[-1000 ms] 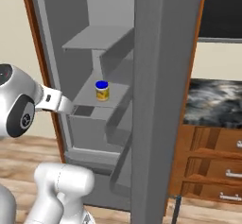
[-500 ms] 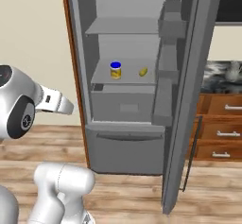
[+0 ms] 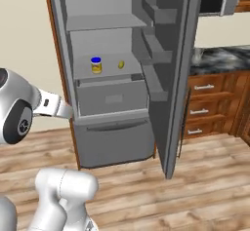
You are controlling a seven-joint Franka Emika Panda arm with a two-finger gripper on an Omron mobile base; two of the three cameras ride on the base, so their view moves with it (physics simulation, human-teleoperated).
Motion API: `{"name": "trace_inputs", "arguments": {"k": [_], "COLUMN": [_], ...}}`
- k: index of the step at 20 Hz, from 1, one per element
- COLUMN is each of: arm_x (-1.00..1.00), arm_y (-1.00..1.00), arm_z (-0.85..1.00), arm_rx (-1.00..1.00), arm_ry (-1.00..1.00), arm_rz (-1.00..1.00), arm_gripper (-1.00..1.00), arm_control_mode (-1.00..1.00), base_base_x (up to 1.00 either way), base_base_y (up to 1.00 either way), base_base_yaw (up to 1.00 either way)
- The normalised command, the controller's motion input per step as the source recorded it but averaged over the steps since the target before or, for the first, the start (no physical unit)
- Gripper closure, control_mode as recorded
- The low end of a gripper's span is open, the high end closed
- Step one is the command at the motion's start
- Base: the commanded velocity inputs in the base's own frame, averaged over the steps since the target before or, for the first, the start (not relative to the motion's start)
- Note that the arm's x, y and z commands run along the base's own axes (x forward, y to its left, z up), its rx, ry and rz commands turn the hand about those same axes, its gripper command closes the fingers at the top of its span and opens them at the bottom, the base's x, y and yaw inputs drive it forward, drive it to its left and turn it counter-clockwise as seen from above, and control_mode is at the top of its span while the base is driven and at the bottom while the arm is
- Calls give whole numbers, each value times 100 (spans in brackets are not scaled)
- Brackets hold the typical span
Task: Move the mayonnaise and corn from the top shelf to the second highest shelf to make space. Then, place the pitcher from the counter on the cleared top shelf.
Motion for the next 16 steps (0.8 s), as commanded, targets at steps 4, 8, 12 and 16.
{"name": "trace_inputs", "arguments": {"k": [4, 8, 12, 16], "arm_x": [0, 0, 0, 0], "arm_y": [0, 0, 0, 0], "arm_z": [0, 0, 0, 0], "arm_rx": [0, 0, 0, 0], "arm_ry": [0, 0, 0, 0], "arm_rz": [0, 0, 0, 0], "arm_gripper": [-100, -100, -100, -100], "arm_control_mode": [100, 100, 100, 100], "base_base_x": [-21, -2, 0, 9], "base_base_y": [0, -2, -14, -30], "base_base_yaw": [-64, -65, -61, -53]}}
